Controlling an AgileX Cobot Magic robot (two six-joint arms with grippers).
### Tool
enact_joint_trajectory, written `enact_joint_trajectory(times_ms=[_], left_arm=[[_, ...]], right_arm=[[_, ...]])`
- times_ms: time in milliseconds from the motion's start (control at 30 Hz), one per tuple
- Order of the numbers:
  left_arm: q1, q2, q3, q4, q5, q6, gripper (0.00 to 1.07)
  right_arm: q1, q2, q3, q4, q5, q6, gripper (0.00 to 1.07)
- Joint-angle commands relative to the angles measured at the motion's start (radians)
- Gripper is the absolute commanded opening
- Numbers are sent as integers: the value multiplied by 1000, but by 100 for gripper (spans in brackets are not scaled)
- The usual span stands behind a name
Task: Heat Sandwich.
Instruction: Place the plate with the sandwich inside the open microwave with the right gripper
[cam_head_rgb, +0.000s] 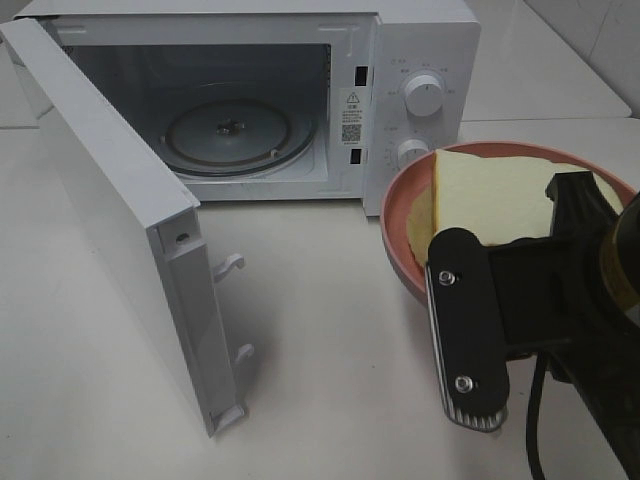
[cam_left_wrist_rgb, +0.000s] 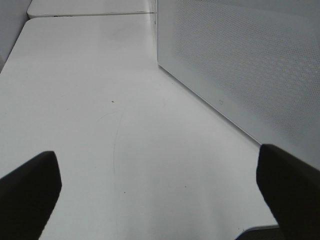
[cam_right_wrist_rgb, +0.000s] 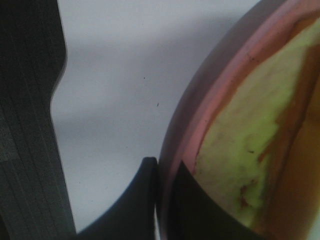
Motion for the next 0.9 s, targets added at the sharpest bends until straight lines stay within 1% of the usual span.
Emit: enact_joint_trajectory(times_ms=[33, 133, 200, 233, 267, 367, 400, 433, 533, 567, 633, 667, 733, 800, 900], left_arm=[[-4, -20, 4, -5, -14, -2, 100], [-4, -20, 4, -5, -14, -2, 100], [-4, -20, 4, -5, -14, -2, 100], [-4, -20, 4, -5, -14, -2, 100], [-4, -20, 4, -5, -14, -2, 100], [-4, -20, 4, -5, -14, -2, 100], [-4, -20, 4, -5, -14, -2, 100], [-4, -20, 4, -5, -14, -2, 100], [-4, -20, 4, -5, -14, -2, 100], [-4, -20, 4, -5, -14, -2, 100], [-4, -20, 4, -5, -14, -2, 100], [-4, -20, 4, -5, -14, -2, 100], [-4, -20, 4, -5, -14, -2, 100], [-4, -20, 4, -5, -14, -2, 100], [-4, -20, 4, -5, -14, -2, 100]], right_arm=[[3, -8, 1, -19, -5, -48, 0], [3, -8, 1, -21, -12, -67, 0], [1, -8, 4, -21, -17, -130, 0], [-14, -8, 14, -19, -31, -202, 0], [-14, -8, 14, -19, -31, -202, 0], [-54, -8, 29, -10, -57, -289, 0], [-54, -8, 29, -10, -57, -289, 0], [-85, -8, 34, 0, -84, -347, 0], [-132, -8, 34, 15, -147, -465, 0], [-132, -8, 34, 15, -147, -465, 0], [-158, -8, 34, 36, -184, -527, 0], [-180, -8, 34, 67, -216, -601, 0], [-191, -8, 34, 84, -229, -639, 0], [-224, -8, 34, 136, -270, -748, 0], [-250, -8, 34, 173, -295, -818, 0]])
